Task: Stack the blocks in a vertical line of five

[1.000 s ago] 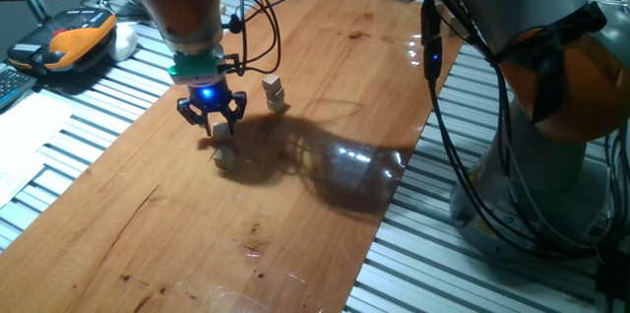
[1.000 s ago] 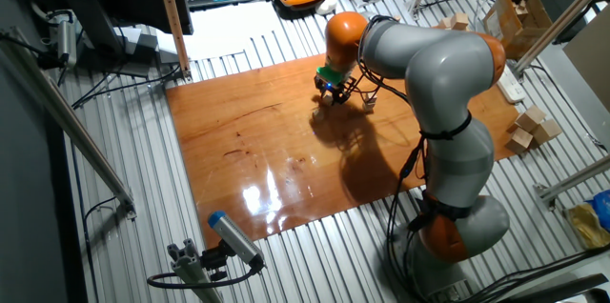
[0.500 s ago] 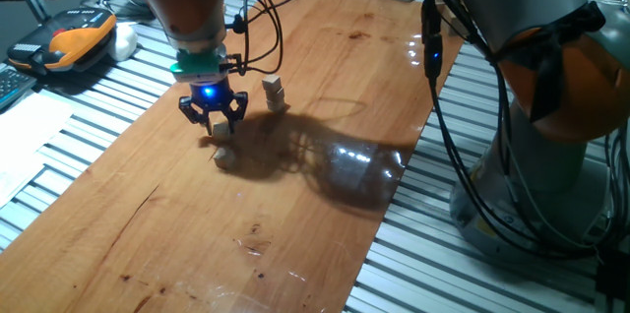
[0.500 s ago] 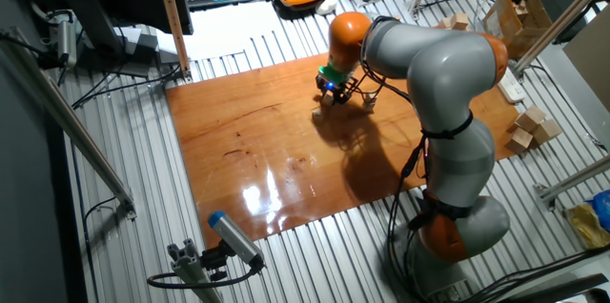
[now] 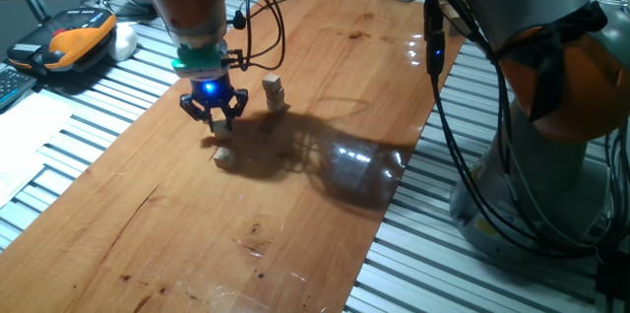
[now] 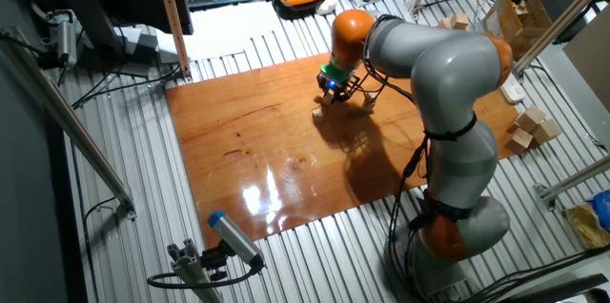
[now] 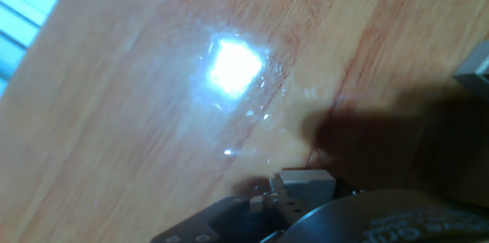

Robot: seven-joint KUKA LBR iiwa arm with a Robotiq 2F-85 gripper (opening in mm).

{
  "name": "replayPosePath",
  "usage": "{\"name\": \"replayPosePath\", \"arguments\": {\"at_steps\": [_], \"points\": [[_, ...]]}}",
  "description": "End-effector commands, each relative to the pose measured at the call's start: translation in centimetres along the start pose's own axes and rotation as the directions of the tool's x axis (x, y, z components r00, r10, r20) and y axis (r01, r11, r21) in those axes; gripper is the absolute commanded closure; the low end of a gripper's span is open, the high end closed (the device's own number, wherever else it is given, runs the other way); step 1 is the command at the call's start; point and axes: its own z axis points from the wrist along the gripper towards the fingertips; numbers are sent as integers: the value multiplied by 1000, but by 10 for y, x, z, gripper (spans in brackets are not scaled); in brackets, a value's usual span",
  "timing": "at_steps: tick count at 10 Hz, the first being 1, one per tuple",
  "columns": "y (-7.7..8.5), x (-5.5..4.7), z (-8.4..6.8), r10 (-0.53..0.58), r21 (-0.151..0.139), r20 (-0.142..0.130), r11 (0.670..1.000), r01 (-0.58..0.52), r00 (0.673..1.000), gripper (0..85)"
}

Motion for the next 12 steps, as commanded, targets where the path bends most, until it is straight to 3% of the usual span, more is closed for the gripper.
{"name": "replayPosePath", "arguments": {"at_steps": [1,2,3,5,6,7,8,9,11,12], "points": [[-1,1,-7,-10,-14,-2,1000,10,1000,850],[-2,3,-15,-31,-28,-6,999,31,999,850],[-4,4,-22,-72,-24,1,997,72,997,850],[-8,8,-38,-213,34,37,977,212,976,850],[-10,8,-47,-332,50,23,943,330,943,850],[-11,8,-50,-363,24,5,932,363,932,850],[-11,7,-52,-374,22,-9,927,374,928,850],[-12,7,-54,-388,46,-1,921,388,922,850],[-24,-3,-60,-439,5,-26,899,439,898,850],[-30,-8,-60,-468,4,-21,884,468,884,850]]}}
